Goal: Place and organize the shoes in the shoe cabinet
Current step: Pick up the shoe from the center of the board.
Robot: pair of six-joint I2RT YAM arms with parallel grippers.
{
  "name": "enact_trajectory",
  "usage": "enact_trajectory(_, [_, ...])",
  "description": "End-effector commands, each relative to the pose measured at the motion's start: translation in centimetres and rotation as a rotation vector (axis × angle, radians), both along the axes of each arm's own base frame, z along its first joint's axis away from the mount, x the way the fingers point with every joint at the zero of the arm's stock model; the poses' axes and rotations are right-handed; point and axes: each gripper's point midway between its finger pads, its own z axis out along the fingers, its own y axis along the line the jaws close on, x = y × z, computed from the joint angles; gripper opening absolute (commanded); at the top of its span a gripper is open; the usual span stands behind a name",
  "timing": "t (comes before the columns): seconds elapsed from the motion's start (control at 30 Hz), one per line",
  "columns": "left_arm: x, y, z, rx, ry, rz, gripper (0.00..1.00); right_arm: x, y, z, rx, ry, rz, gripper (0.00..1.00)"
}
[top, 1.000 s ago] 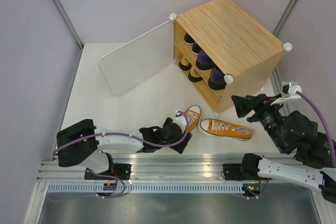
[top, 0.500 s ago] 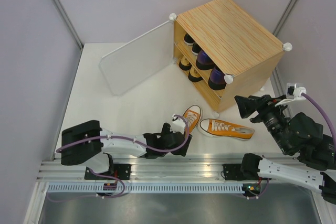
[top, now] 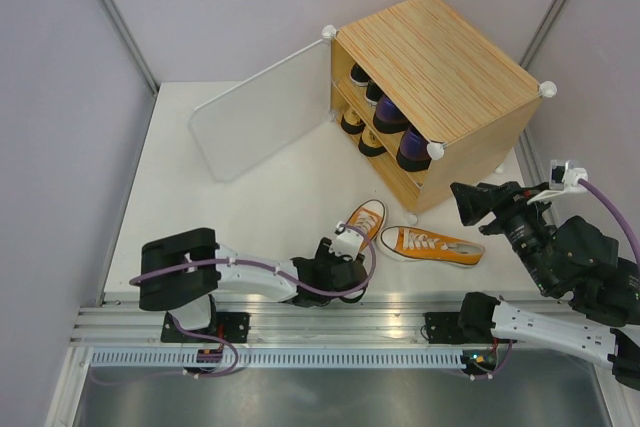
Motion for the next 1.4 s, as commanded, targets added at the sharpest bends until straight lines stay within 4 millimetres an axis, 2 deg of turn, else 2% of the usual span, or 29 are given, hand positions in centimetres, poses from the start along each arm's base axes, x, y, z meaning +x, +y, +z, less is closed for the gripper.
enact_trajectory(0.0, [1.2,-0.6,0.5,0.021,-0.061,0.008,0.55,0.1,-0.4,-0.4,-0.023,0.002,-0.02,0.7])
enact_trajectory(0.07, [1.2,-1.0,0.4,0.023,-0.055,-0.027,0.33,0.1,-0.5,-0.5,-0.022,0.004,-0.024,0.7])
enact_trajectory(0.1, [1.3,-1.0,0.3,0.018,-0.053,-0.035,0.26,0.2,-0.4,-0.5,-0.022,0.005,-0.024,0.7])
enact_trajectory(0.13, [1.2,-1.3,0.3,-0.004,-0.042,-0.05,0.12,0.1,-0.5,-0.5,-0.018,0.004,-0.022,0.7])
enact_trajectory(0.17, [1.1,-1.2,0.2,-0.002,-0.036,-0.06,0.03,0.1,-0.6,-0.5,-0.018,0.005,-0.028,0.7])
enact_trajectory(0.33, [1.9,-0.8,0.7,-0.091,-0.014,-0.047,0.02,0.2,-0.7,-0.7,-0.025,0.008,-0.033,0.7])
enact_trajectory(0.4, [2.4,-0.7,1.7,-0.168,-0.006,-0.036,0.02,0.2,-0.7,-0.6,-0.026,0.008,-0.035,0.7])
enact_trajectory(0.43, [2.6,0.2,1.0,-0.186,0.025,-0.034,0.02,0.2,-0.7,-0.5,-0.027,0.007,-0.036,0.7])
enact_trajectory(0.47, [3.1,-0.4,2.5,-0.262,0.013,-0.038,0.02,0.2,-0.9,-0.3,-0.025,0.004,-0.039,0.7])
enact_trajectory(0.53, [3.5,0.2,2.5,-0.304,0.04,-0.04,0.02,0.2,-0.9,-0.3,-0.027,0.002,-0.039,0.7])
enact_trajectory(0.7, [4.8,0.4,4.5,-0.379,0.026,-0.043,0.02,0.2,-1.2,-0.3,-0.029,0.001,-0.048,0.7])
enact_trajectory(0.77, [5.0,0.7,4.5,-0.397,0.03,-0.042,0.02,0.3,-1.2,-0.4,-0.033,0.002,-0.054,0.7])
enact_trajectory(0.8, [5.4,0.6,5.1,-0.435,0.021,-0.04,0.02,0.2,-1.2,-0.4,-0.032,0.002,-0.054,0.7])
enact_trajectory(1.03, [5.9,1.1,6.2,-0.548,-0.023,-0.094,0.02,0.3,-1.5,-0.4,-0.042,-0.002,-0.061,0.7])
enact_trajectory(1.07, [6.2,0.8,6.8,-0.584,-0.036,-0.095,0.02,0.3,-1.5,-0.3,-0.04,-0.003,-0.061,0.7])
enact_trajectory(1.2, [6.6,0.1,6.9,-0.641,-0.021,-0.115,0.02,0.3,-1.6,-0.4,-0.046,-0.002,-0.068,0.7])
enact_trajectory(1.37, [7.6,-2.0,7.9,-0.666,-0.054,-0.164,0.02,0.4,-1.7,-0.5,-0.056,-0.002,-0.073,0.7])
